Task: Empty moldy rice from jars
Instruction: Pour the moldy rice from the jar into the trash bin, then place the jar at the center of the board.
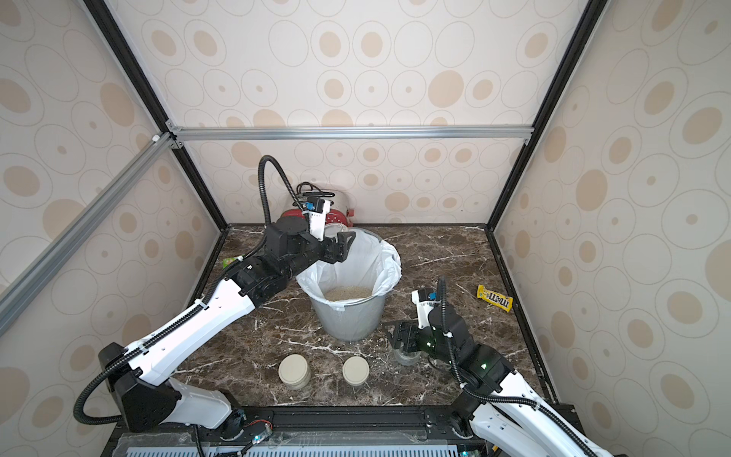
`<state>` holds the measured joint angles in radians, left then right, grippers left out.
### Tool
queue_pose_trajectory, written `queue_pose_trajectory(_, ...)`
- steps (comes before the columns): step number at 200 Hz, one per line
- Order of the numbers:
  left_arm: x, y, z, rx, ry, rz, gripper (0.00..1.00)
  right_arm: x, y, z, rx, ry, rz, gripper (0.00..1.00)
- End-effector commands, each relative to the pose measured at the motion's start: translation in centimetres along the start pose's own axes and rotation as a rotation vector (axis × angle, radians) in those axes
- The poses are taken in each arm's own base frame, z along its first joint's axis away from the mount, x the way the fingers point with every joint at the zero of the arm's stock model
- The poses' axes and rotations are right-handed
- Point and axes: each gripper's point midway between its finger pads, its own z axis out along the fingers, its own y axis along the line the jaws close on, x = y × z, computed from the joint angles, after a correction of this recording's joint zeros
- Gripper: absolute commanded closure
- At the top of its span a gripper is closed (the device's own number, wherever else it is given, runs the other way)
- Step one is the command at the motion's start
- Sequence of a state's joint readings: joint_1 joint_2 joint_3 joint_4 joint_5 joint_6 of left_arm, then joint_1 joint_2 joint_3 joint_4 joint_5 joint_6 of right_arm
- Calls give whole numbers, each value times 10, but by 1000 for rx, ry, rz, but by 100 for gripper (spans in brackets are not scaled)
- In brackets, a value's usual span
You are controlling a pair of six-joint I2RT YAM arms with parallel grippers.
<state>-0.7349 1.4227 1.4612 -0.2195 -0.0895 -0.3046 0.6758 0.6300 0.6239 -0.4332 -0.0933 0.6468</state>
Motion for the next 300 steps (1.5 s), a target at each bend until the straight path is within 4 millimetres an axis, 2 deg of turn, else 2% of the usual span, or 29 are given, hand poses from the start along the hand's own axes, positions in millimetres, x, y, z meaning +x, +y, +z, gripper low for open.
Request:
queue_pose_trajectory(1, -30, 1, -13, 57, -105, -94, 46, -2, 0, 0, -1, -15, 8, 13)
queue_pose_trajectory(14, -33, 4, -11, 82, -134, -161, 48, -2, 1, 0, -6, -13, 10, 13)
queue_pose_trajectory(43, -29, -2, -13, -10, -72, 30, 48, -3, 2, -2, 0, -10, 1, 13)
queue_pose_trajectory(56, -31, -2, -15, 36, -95, -58, 46, -3, 1, -3, 3, -12, 0, 13)
queue_pose_trajectory(72, -40, 8, -15, 123, -168, -266, 46, -3, 1, -3, -1, -18, 5, 13)
queue_pose_trajectory(80, -43, 11, -16, 143, -194, -314, 47, -3, 1, -2, -3, -18, 8, 13)
queue_pose_trajectory(113, -55, 6, -22, 162, -196, -293, 47, -2, 1, -3, -1, -14, 3, 13)
queue_pose_trajectory(173, -53, 8, -25, 152, -201, -291, 47, -3, 4, -2, -15, -15, 0, 13)
queue_pose_trajectory(203, -54, 8, -25, 152, -206, -310, 47, -10, 13, -11, -37, -25, -26, 13)
queue_pose_trajectory(223, -57, 8, -27, 165, -231, -345, 47, -24, 26, -22, -83, -77, -49, 13)
queue_pose_trajectory(244, -59, 9, -28, 169, -244, -384, 46, -45, 50, -37, -186, -170, -67, 15)
queue_pose_trajectory(276, -72, 9, -35, 202, -299, -511, 46, -82, 92, -62, -342, -304, -121, 20)
queue_pose_trajectory(300, -79, 19, -41, 176, -325, -650, 46, -113, 126, -74, -440, -392, -193, 26)
